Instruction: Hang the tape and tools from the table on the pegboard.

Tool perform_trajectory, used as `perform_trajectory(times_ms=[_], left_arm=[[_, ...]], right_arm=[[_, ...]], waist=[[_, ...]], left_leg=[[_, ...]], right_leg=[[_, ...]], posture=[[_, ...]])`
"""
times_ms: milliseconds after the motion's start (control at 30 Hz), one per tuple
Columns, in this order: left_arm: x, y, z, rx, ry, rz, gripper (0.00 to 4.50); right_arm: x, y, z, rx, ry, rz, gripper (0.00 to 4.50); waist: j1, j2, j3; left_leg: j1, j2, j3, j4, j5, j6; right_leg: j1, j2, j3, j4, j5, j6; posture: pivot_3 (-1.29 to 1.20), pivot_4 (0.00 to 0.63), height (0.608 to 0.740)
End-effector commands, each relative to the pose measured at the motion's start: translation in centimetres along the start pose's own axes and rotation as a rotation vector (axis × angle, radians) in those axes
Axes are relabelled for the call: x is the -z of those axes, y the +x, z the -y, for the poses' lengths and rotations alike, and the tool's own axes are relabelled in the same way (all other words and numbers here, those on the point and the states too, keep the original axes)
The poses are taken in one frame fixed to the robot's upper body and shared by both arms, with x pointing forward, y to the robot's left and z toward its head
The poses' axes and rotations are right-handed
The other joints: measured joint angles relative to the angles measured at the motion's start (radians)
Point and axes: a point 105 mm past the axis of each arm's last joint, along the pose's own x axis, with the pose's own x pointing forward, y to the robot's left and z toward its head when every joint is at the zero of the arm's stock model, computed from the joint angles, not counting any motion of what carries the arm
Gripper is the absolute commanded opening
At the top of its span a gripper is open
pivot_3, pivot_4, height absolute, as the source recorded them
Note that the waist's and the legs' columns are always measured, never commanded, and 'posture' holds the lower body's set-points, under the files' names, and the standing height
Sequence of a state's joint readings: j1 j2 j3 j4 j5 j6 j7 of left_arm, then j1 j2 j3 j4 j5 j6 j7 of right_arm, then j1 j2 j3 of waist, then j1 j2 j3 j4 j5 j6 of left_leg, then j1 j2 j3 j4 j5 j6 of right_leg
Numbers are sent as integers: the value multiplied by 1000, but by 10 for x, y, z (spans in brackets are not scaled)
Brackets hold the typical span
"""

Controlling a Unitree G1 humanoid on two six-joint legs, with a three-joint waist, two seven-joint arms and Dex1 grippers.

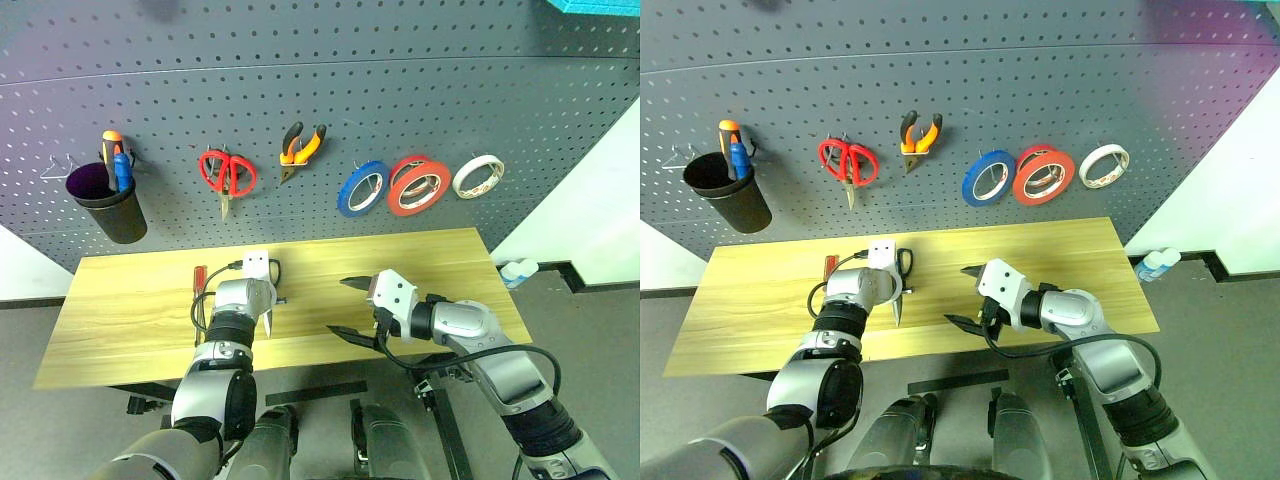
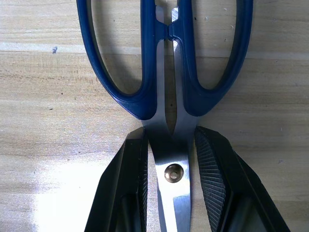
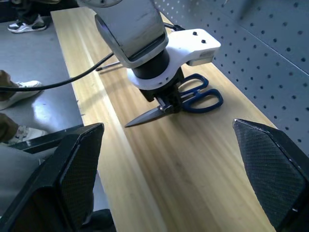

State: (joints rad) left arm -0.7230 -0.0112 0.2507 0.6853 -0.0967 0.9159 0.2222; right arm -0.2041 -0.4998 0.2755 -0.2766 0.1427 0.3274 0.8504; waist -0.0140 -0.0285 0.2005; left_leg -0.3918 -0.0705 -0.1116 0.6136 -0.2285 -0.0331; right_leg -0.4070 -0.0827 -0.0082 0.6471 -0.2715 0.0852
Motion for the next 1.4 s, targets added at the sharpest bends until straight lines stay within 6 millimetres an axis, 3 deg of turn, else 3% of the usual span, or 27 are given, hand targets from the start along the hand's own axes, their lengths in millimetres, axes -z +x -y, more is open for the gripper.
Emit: perform_trajectory(times_ms=[33,333,633,800,900,1000,1100,1233,1400], left_arm=[[5,1,-1,-8,6,-41,1089],[-10,-27,7,164,108,111,1089],[-19,-74,-18,195,441,447,1089],[-25,-94,-38,227,423,627,1089],[-35,-107,-55,259,295,736,1089],[-46,-123,-71,269,210,868,1089],[-53,-139,-74,316,167,973,1089],[-51,-151,-63,392,191,1020,1089],[-49,-154,-57,407,196,1036,1089]], right_arm=[[-8,-1,1,1,-22,27,4500],[-5,-5,5,23,-23,19,4500],[-2,-4,6,28,-21,17,4500],[-1,-3,7,26,-23,17,4500],[-1,-3,8,24,-36,17,4500],[-8,-3,8,14,-48,38,4500],[-16,-5,10,-2,-48,75,4500],[-32,-15,14,-21,37,166,4500],[-69,-35,24,-17,97,337,4500]], waist=[[0,0,0],[-4,0,1],[1,0,1],[4,0,2],[5,0,2],[4,0,2],[5,0,1],[10,0,1],[17,0,1]], left_leg=[[0,0,0,0,0,0],[0,0,0,0,0,0],[0,0,0,0,0,0],[-1,-1,0,0,-1,1],[-1,-1,0,0,-1,2],[-1,-1,0,0,-1,2],[-1,0,0,0,-1,2],[-2,-1,0,0,-1,2],[-1,-1,0,1,-1,2]], right_leg=[[0,0,0,0,0,0],[-1,0,0,0,0,0],[-1,-2,2,0,0,-1],[-1,-4,2,-2,0,-1],[-1,-5,2,-2,0,-1],[-1,-5,2,-2,0,-1],[-1,-4,2,-2,0,-1],[0,-5,2,-2,0,-1],[0,-4,2,-2,0,-1]], posture=[[-63,200,740],[-68,193,740],[-49,189,740],[-38,187,740],[-32,182,740],[-29,177,740],[-24,170,740],[-10,159,740],[-7,153,740]])
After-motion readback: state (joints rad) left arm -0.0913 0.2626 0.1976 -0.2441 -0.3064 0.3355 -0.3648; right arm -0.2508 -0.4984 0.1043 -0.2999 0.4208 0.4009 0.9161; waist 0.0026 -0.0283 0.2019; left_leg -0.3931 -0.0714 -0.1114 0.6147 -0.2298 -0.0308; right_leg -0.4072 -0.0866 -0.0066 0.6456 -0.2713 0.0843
